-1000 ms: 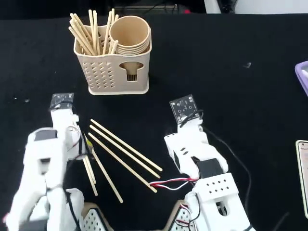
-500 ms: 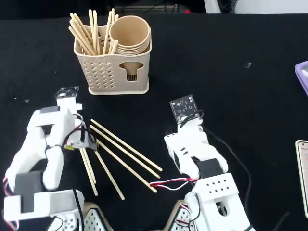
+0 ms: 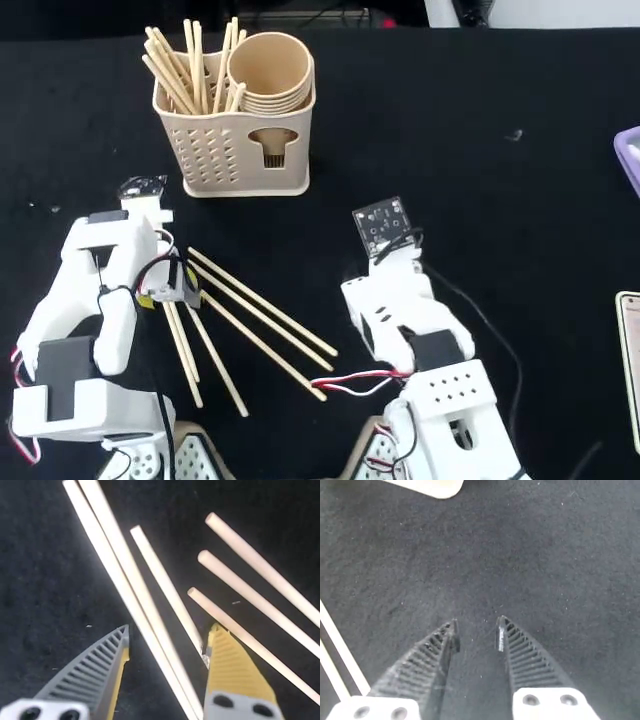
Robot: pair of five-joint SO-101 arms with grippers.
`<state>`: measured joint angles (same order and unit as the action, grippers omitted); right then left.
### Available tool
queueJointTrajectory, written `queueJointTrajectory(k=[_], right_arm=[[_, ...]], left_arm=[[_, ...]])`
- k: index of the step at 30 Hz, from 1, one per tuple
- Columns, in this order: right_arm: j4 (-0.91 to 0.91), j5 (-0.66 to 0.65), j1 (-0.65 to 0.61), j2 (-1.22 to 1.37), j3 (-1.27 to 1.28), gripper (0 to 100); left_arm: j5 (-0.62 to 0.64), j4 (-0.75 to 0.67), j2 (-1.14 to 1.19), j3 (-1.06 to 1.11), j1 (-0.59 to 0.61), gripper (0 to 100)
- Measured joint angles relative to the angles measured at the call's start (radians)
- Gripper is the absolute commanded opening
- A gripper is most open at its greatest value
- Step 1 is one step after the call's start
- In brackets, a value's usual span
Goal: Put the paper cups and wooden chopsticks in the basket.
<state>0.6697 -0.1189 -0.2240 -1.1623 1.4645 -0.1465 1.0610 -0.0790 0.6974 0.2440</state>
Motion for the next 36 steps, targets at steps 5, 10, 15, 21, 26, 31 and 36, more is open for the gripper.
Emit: queueJointTrajectory(k=[5,10,15,21,26,31,36], right_arm=[[-0.006,0.000,0.000,0.000,0.009,13.1],[-0.006,0.000,0.000,0.000,0.009,13.1],[-0.008,0.000,0.000,0.000,0.009,13.1],[-0.008,0.000,0.000,0.000,0.009,13.1],[-0.008,0.000,0.000,0.000,0.009,13.1],[-0.008,0.000,0.000,0.000,0.009,13.1],[-0.008,0.000,0.000,0.000,0.009,13.1]], left_arm=[[0.002,0.057,-0.071,-0.046,0.003,24],[0.002,0.127,-0.158,-0.072,0.005,24],[0.002,0.124,-0.172,-0.060,0.037,24],[0.002,0.127,-0.123,-0.052,0.130,25],[0.002,0.080,-0.021,-0.052,0.127,25],[-0.002,0.005,0.077,-0.054,0.094,25],[-0.002,-0.029,0.115,-0.057,0.066,24]])
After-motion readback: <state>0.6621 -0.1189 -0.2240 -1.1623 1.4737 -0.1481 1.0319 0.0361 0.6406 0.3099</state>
